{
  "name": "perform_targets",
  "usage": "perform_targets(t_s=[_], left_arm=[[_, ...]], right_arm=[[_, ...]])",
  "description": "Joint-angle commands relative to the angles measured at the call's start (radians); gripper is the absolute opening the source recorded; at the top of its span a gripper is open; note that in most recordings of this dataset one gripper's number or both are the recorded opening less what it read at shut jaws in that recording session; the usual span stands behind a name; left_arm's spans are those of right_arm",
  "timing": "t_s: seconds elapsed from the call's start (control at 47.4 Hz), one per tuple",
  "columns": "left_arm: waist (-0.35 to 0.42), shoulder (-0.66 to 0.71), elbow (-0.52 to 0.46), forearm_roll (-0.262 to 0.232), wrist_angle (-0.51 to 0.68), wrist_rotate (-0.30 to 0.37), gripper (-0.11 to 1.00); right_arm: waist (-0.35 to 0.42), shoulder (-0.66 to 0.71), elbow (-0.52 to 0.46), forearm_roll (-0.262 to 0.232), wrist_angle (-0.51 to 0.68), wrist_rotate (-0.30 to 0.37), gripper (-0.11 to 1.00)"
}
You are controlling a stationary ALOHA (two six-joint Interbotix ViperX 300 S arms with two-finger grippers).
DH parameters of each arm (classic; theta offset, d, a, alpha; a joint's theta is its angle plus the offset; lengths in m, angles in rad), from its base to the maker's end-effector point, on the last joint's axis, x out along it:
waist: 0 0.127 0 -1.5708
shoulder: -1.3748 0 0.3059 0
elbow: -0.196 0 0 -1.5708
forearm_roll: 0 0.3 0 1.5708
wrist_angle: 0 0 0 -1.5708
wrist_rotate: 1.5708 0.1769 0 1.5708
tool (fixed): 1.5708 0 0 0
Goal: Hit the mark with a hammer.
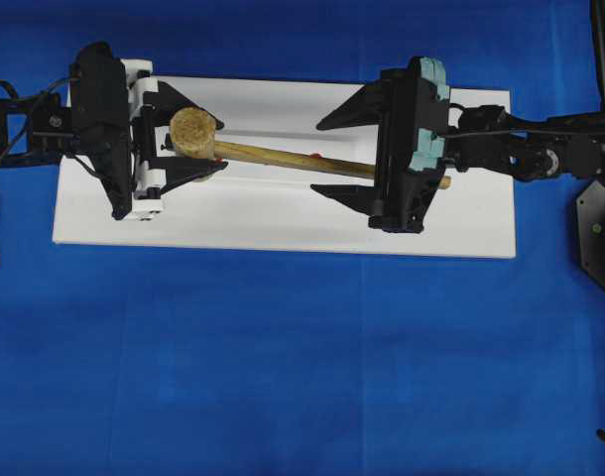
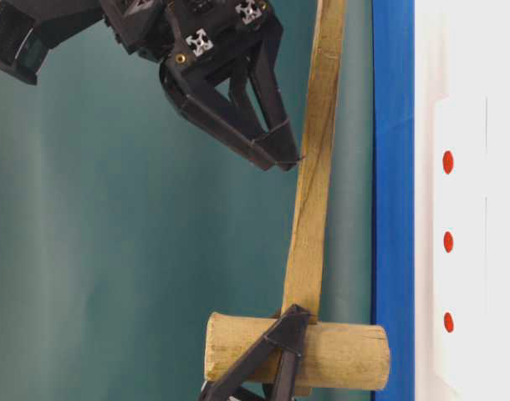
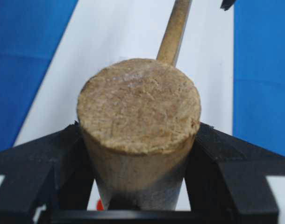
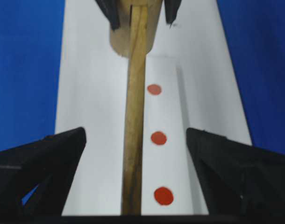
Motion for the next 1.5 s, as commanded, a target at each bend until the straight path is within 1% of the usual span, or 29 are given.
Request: perform_targets(t_s=[0.0,0.084,0.127,0.253,0.274,0.337,0.527,0.654,0.823,0.928,1.139,1.392,1.434,1.476], left_arm=[[0.000,-0.029,-0.020,-0.002,0.003,-0.061,0.45],[0.000,-0.034,-0.020,-0.002,0.020,-0.166,0.45],[-0.002,-0.040,-0.020,-0.003,0.028,-0.250,0.45],[-0.009,-0.060,-0.015,-0.002,0.035,-0.453,0.45],[-0.014,-0.066,-0.015,-0.002,0.035,-0.503,0.45],[-0.026,-0.075,-0.017,-0.002,0.035,-0.598,0.45],[-0.063,-0.112,-0.009,-0.002,0.032,-0.853,0.45],[-0.080,-0.127,0.008,-0.002,0.032,-0.971,0.45],[-0.098,-0.160,0.026,-0.002,0.035,-1.075,0.45],[-0.100,-0.170,0.034,0.000,0.035,-1.109,0.45],[-0.104,-0.169,0.034,0.000,0.035,-1.109,0.45],[-0.117,-0.167,0.032,0.000,0.032,-1.115,0.45],[-0.118,-0.167,0.032,0.000,0.035,-1.117,0.45],[-0.120,-0.167,0.034,0.000,0.032,-1.117,0.45]], right_arm=[[0.002,-0.015,-0.032,-0.012,-0.009,-0.005,0.87],[0.000,-0.015,-0.037,-0.026,-0.009,-0.014,0.88],[0.002,-0.017,-0.038,-0.032,-0.009,-0.018,0.88],[0.000,-0.017,-0.040,-0.051,-0.017,-0.032,0.88],[0.000,-0.015,-0.040,-0.052,-0.018,-0.034,0.88],[0.002,-0.015,-0.040,-0.057,-0.020,-0.043,0.88],[0.000,-0.015,-0.040,-0.058,-0.020,-0.072,0.88],[0.000,-0.014,-0.040,-0.058,-0.021,-0.084,0.88],[0.002,-0.014,-0.040,-0.060,-0.020,-0.087,0.88],[0.002,-0.012,-0.040,-0.058,-0.018,-0.087,0.88],[0.000,0.000,-0.049,-0.063,-0.014,-0.089,0.88],[0.002,0.044,-0.080,-0.110,0.005,-0.089,0.87],[0.002,0.051,-0.086,-0.118,0.005,-0.089,0.86],[0.002,0.057,-0.089,-0.127,0.005,-0.089,0.82]])
